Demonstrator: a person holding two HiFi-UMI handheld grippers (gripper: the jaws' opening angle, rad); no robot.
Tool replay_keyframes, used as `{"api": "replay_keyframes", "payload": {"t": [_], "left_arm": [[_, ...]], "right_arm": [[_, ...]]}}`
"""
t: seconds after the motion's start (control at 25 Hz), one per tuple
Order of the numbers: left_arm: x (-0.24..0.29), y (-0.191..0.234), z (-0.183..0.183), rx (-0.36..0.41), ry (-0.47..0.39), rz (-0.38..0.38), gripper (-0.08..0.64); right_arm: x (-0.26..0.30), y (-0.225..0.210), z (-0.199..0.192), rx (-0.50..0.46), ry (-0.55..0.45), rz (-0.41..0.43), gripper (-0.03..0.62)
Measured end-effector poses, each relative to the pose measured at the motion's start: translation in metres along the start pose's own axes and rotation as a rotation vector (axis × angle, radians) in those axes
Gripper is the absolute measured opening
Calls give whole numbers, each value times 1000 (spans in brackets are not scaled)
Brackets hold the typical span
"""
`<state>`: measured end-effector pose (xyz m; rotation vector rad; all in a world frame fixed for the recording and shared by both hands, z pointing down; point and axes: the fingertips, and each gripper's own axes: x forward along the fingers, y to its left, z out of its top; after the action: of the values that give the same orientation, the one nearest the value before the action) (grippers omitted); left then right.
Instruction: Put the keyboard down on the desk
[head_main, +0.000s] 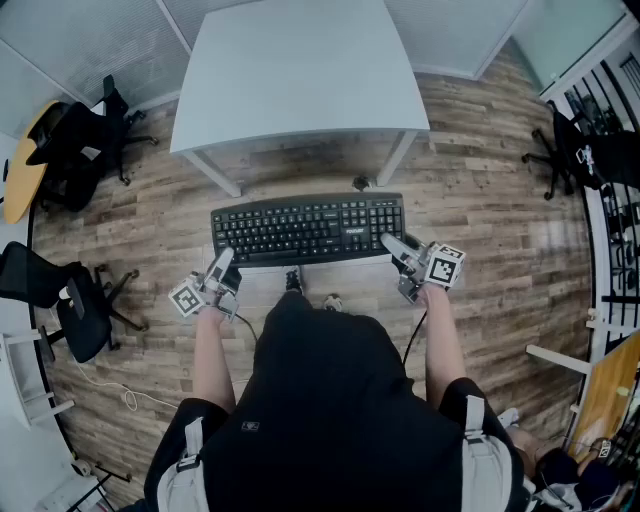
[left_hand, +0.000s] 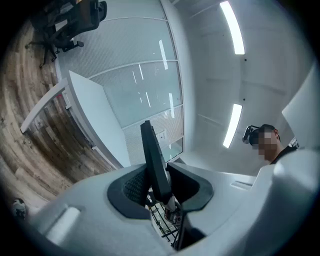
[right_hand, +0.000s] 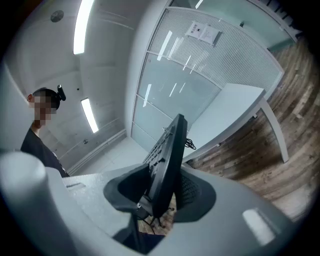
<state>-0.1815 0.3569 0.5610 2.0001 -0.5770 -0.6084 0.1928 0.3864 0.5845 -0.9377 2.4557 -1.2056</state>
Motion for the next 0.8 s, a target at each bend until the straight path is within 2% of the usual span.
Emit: {"api": "replay_keyframes", "payload": {"t": [0.32, 0.52, 0.72, 0.8], "left_arm": [[-2, 4, 0, -6, -9, 0, 103], [5, 21, 23, -21, 0, 5, 103], [10, 19, 16, -16, 14, -7, 103], [15, 33, 30, -31, 15, -2, 103]], "right_arm": [[4, -2, -7, 29, 9, 6, 146], [29, -7, 3, 28, 14, -13, 147], [19, -8, 0, 33, 2, -13, 147], [34, -15, 6, 35, 3, -27, 149]]}}
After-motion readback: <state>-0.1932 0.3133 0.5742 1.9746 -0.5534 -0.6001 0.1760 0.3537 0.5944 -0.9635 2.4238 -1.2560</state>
